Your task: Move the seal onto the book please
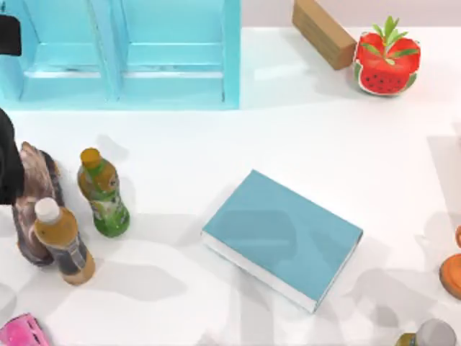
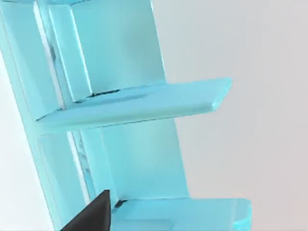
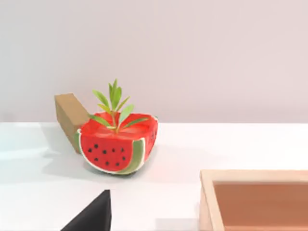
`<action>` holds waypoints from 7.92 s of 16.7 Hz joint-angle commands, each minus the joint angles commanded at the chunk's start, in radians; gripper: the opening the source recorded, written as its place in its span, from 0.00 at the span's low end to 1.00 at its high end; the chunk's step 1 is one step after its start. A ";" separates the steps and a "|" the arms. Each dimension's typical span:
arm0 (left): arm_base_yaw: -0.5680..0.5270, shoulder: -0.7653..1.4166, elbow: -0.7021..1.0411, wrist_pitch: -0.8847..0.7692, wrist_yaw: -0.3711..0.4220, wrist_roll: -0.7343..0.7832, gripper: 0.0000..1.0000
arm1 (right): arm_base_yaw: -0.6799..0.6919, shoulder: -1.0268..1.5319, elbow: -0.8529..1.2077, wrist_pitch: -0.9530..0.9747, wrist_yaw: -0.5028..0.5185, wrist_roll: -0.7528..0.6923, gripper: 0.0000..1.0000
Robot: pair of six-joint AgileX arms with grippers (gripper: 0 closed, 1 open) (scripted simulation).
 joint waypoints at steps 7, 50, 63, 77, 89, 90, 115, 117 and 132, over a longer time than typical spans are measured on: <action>0.326 -0.490 -0.373 0.172 0.355 0.917 1.00 | 0.000 0.000 0.000 0.000 0.000 0.000 1.00; 0.553 -0.871 -0.718 0.215 0.680 1.549 1.00 | -0.416 1.877 1.682 -1.346 -0.001 -0.400 1.00; 0.553 -0.871 -0.718 0.215 0.680 1.549 1.00 | -0.421 1.940 1.575 -1.205 -0.001 -0.405 1.00; 0.553 -0.871 -0.718 0.215 0.680 1.549 1.00 | -0.421 1.975 1.400 -0.997 -0.001 -0.405 0.62; 0.553 -0.871 -0.718 0.215 0.680 1.549 1.00 | -0.421 1.975 1.400 -0.997 -0.001 -0.405 0.00; 0.553 -0.871 -0.718 0.215 0.680 1.549 1.00 | -0.421 1.975 1.400 -0.997 -0.001 -0.405 0.00; 0.553 -0.871 -0.718 0.215 0.680 1.549 1.00 | 0.027 1.851 1.805 -1.536 -0.004 0.046 0.00; 0.553 -0.871 -0.718 0.215 0.680 1.549 1.00 | 0.102 1.888 1.814 -1.514 -0.003 0.123 0.00; 0.553 -0.871 -0.718 0.215 0.680 1.549 1.00 | 0.702 2.086 1.812 -1.296 0.005 0.725 0.00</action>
